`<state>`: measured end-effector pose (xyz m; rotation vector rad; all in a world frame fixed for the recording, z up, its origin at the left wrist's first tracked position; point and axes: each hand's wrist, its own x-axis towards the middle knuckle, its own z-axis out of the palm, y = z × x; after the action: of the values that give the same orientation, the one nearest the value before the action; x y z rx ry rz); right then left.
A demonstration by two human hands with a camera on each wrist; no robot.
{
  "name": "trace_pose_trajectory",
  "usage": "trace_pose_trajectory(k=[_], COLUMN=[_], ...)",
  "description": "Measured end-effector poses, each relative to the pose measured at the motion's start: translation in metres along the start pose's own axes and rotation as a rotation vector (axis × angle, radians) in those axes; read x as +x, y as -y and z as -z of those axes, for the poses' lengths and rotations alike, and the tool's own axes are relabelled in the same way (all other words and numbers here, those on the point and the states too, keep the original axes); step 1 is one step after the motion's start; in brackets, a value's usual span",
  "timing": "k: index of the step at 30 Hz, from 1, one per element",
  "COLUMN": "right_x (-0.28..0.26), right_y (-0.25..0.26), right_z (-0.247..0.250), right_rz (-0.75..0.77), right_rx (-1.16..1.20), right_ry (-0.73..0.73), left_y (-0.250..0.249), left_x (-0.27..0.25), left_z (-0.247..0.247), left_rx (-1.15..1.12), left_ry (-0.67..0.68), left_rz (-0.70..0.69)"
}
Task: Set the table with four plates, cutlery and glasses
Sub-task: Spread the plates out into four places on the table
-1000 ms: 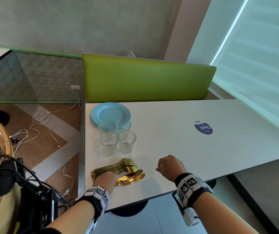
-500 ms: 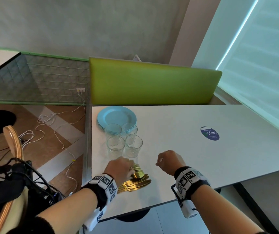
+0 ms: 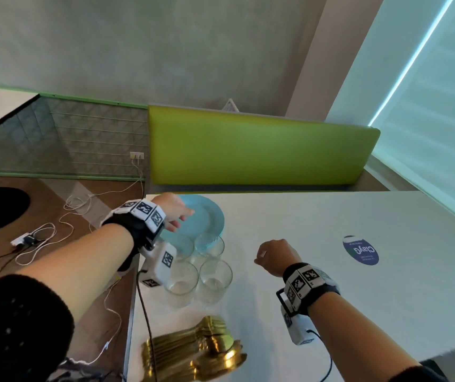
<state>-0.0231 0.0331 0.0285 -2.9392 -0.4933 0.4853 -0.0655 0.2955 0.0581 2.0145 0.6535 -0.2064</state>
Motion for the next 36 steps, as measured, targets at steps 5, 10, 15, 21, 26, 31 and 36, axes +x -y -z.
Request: trace_pose_trajectory(k=[5, 10, 15, 21, 26, 31, 36], right_x=[0.084, 0.151, 0.197, 0.231, 0.245, 0.249, 0.245], right_y=[0.005, 0.016, 0.03, 0.038, 0.047, 0.046, 0.046], right_z=[0.013, 0.021, 0.009, -0.029, -0.049, -0.058, -0.05], right_rz=[0.03, 0.094, 0.093, 0.014, 0.015, 0.015, 0.012], right_rx=[-0.013, -0.044, 0.016, 0.201, 0.337, 0.353, 0.416], right_ry=[0.111, 0.221, 0.3, 0.426, 0.45, 0.411, 0.331], left_y=[0.004, 0.018, 0.043, 0.079, 0.116, 0.116, 0.085], left_x=[0.081, 0.148, 0.185, 0.199, 0.213, 0.204, 0.194], left_z=[0.02, 0.033, 0.024, 0.012, 0.015, 0.018, 0.024], left_rx=[0.121, 0.185, 0.258, 0.307, 0.023, -0.131, -0.129], left_ry=[0.006, 0.049, 0.007, 0.094, 0.182, 0.168, 0.078], left_rz=[0.117, 0.224, 0.342, 0.45, 0.464, 0.438, 0.364])
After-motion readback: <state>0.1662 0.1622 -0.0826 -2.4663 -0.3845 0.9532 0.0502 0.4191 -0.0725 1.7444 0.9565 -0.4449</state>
